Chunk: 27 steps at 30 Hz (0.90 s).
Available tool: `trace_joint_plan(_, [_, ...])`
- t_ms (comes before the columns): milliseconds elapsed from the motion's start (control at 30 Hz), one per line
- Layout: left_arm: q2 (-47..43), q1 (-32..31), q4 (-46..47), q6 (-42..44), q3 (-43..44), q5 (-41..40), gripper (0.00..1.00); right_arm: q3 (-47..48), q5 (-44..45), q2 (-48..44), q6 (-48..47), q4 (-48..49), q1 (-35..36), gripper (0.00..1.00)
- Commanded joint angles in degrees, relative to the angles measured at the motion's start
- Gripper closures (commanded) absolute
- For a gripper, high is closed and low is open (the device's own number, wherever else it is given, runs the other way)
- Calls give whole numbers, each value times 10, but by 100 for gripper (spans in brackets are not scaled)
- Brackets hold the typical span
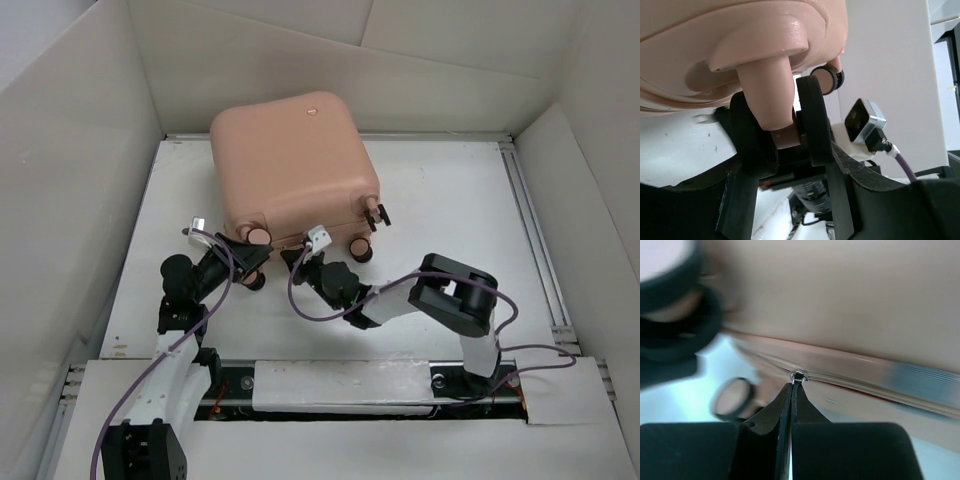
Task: Pack the luggage
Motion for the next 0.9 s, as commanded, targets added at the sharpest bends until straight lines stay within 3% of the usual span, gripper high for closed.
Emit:
trace_joint_plan(0, [-26, -9, 149, 5, 18, 70, 100, 63, -170, 27, 50, 62, 72, 100])
trace_joint_plan(233, [-68, -9, 149, -63, 46, 99, 100, 152, -222, 127, 153, 168, 83, 100])
trace_joint_plan(467, [-120, -9, 115, -99, 81, 99, 100, 229, -190, 230, 270, 273, 93, 100])
trace_joint_plan(667, [-132, -9, 74, -86, 103, 93, 100, 107, -158, 142, 256, 310, 93, 100])
trace_joint_plan(767, [-132, -9, 74, -86, 109, 88, 100, -17, -117, 65, 241, 324, 93, 100])
trace_joint_plan(800, [-127, -9, 74, -79, 109, 87, 97, -50, -96, 45, 235, 332, 88, 100])
trace_joint_plan(867, [-113, -9, 74, -66, 115, 87, 76, -143, -87, -11, 235, 332, 77, 97])
